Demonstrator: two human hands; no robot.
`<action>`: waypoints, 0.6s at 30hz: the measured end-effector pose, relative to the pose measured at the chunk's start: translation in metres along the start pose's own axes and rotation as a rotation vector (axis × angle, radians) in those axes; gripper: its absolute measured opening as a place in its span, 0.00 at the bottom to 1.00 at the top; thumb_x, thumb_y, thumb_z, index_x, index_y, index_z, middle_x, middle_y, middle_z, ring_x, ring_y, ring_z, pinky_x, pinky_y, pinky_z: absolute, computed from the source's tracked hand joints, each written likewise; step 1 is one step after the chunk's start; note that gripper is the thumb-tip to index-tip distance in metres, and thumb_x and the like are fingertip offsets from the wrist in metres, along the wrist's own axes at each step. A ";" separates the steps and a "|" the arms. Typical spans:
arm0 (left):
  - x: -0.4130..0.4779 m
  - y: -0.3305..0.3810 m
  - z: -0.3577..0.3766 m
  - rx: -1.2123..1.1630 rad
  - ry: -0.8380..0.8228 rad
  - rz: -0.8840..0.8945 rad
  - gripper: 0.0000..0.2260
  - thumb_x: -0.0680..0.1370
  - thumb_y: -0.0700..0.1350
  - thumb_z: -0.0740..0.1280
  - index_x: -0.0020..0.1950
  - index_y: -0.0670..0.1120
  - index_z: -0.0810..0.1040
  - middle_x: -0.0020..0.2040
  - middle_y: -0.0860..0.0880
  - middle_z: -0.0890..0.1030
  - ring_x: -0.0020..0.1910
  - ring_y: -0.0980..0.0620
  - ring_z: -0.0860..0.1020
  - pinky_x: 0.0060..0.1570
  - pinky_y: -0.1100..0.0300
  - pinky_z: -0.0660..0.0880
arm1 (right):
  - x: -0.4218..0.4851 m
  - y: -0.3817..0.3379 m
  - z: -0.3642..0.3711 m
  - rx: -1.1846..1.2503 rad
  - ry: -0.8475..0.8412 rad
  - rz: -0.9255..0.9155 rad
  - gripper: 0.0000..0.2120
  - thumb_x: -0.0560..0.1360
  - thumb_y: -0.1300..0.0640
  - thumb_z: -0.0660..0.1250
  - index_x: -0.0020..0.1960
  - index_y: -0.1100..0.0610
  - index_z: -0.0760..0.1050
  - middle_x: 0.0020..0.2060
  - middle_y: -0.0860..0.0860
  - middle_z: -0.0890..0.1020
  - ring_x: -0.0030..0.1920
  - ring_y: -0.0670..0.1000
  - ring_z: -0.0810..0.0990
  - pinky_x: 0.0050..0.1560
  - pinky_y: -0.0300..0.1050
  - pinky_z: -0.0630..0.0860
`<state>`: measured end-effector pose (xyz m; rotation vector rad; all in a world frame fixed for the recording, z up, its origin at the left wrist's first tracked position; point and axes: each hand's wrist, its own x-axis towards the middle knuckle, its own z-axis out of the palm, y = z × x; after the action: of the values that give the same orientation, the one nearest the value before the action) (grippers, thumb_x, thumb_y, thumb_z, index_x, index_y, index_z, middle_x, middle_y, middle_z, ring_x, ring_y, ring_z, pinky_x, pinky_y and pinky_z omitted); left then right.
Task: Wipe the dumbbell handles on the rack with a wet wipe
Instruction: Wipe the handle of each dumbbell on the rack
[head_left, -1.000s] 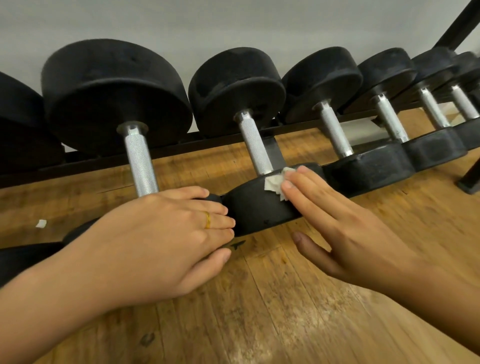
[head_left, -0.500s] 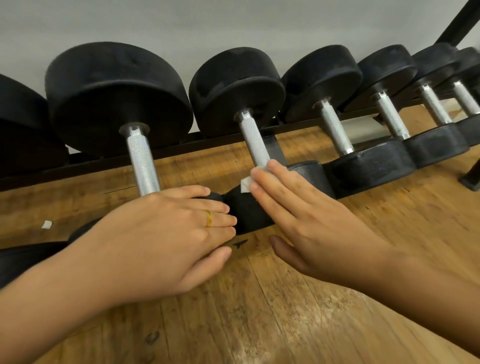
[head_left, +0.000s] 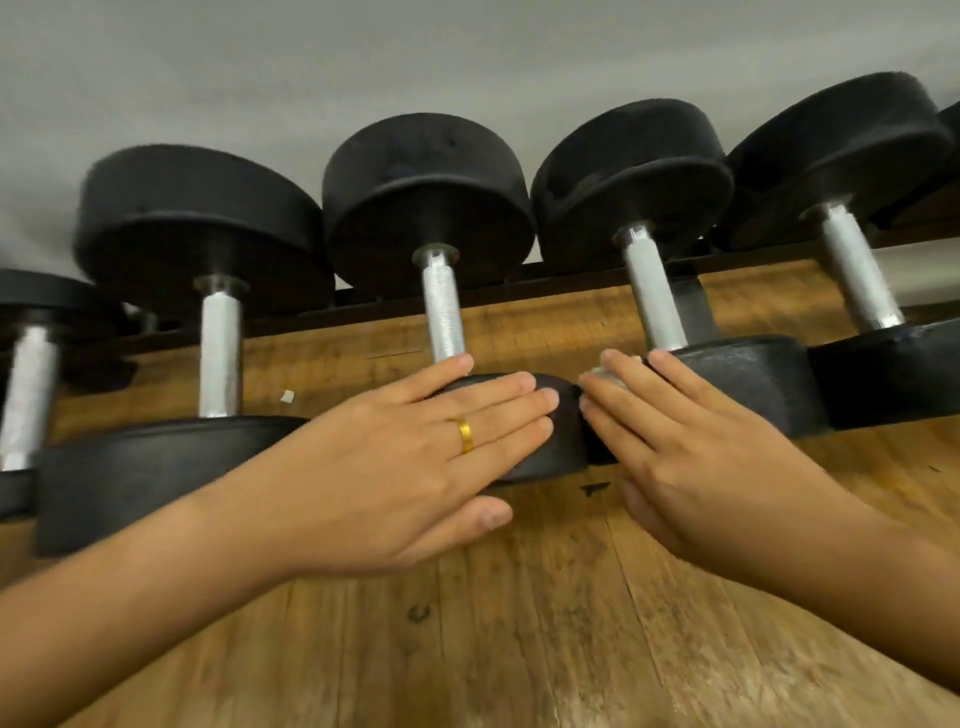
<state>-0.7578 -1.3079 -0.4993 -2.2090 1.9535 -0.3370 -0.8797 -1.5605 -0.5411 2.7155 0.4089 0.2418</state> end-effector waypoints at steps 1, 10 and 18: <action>-0.013 0.000 -0.004 0.006 -0.009 -0.056 0.26 0.87 0.56 0.49 0.80 0.43 0.67 0.81 0.45 0.65 0.81 0.48 0.60 0.79 0.47 0.53 | 0.001 -0.001 0.003 0.001 -0.011 -0.025 0.30 0.77 0.50 0.52 0.72 0.67 0.70 0.72 0.64 0.71 0.75 0.65 0.65 0.76 0.62 0.55; -0.106 -0.020 0.004 0.036 -0.157 -0.463 0.30 0.87 0.59 0.43 0.78 0.44 0.69 0.77 0.46 0.71 0.77 0.48 0.68 0.73 0.49 0.63 | -0.010 0.009 0.001 0.018 0.058 -0.094 0.31 0.73 0.51 0.54 0.72 0.64 0.71 0.71 0.62 0.73 0.74 0.62 0.68 0.74 0.61 0.57; -0.109 -0.036 0.019 0.109 -0.148 -0.292 0.29 0.87 0.57 0.44 0.73 0.43 0.74 0.75 0.45 0.73 0.76 0.49 0.69 0.77 0.47 0.58 | -0.036 0.001 0.007 0.091 0.085 -0.037 0.32 0.75 0.54 0.60 0.78 0.62 0.63 0.77 0.59 0.66 0.78 0.60 0.61 0.75 0.59 0.57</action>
<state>-0.7309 -1.1955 -0.5134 -2.3731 1.5039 -0.3001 -0.9117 -1.5755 -0.5509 2.7904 0.5062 0.3373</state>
